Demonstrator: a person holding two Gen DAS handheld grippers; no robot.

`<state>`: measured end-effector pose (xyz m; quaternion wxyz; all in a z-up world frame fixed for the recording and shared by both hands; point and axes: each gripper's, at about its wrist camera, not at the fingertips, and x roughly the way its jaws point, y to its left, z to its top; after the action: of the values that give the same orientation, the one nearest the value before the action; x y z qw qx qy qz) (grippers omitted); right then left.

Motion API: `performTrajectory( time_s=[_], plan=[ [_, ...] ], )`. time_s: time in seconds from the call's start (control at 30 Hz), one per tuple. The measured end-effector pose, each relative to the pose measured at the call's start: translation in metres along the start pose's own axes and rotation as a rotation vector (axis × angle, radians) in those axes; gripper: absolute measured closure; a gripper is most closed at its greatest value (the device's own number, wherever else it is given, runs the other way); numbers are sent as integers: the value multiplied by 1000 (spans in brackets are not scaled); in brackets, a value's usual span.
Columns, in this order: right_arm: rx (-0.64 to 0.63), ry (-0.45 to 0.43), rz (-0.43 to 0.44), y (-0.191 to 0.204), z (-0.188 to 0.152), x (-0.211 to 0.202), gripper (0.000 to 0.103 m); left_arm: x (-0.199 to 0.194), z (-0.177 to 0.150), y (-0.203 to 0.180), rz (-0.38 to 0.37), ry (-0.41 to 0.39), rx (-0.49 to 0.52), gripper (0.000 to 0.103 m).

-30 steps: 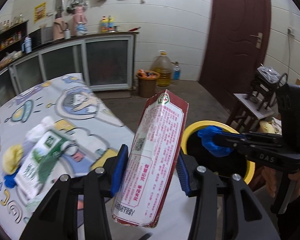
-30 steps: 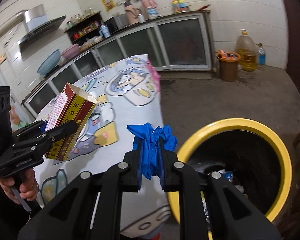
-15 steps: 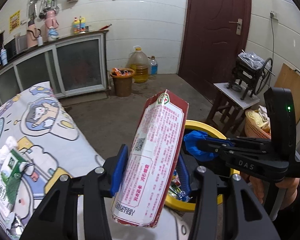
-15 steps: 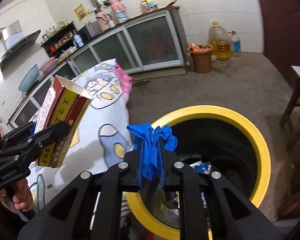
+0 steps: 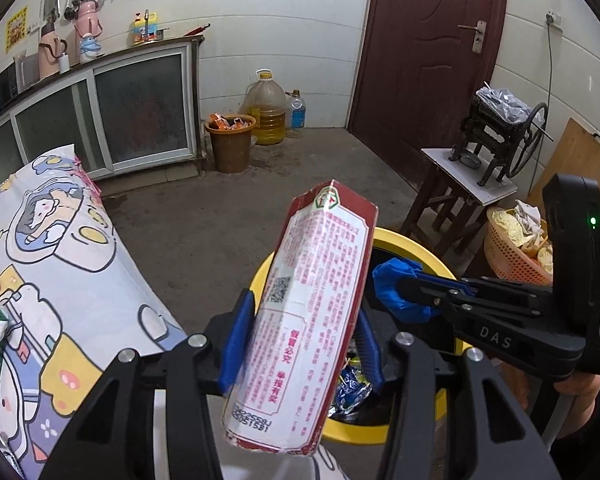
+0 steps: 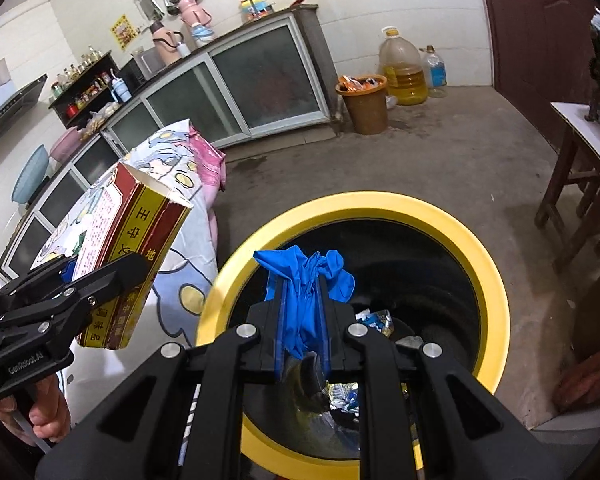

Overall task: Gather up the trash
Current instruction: 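Carry the box and glove to the bin and release the glove, then move both open tools from the bin back over the table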

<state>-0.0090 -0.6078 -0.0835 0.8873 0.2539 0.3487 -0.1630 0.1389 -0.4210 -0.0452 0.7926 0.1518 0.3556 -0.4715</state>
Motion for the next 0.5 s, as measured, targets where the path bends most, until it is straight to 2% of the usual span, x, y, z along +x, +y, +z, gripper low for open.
performTrajectory(
  time_s=[0.13,0.2,0.27,0.3,0.43,0.5],
  plan=[
    [34,10,-31,-9,2,2,87,6,1,-4,-8,6,-1,54],
    [57,18,-56,-15,3,4,79,5,1,-4,-13,2,-4,48],
    [89,16,-65,-22,5,6,58,3,-1,-2,-6,-7,-9,17],
    [104,10,-66,-25,5,5,45,2,-1,-1,-2,-15,-13,13],
    [133,12,-101,-34,3,3,43,-3,-4,5,11,-31,-27,8],
    [145,13,-89,-35,2,1,43,-6,-6,10,20,-34,-39,8]
  ],
)
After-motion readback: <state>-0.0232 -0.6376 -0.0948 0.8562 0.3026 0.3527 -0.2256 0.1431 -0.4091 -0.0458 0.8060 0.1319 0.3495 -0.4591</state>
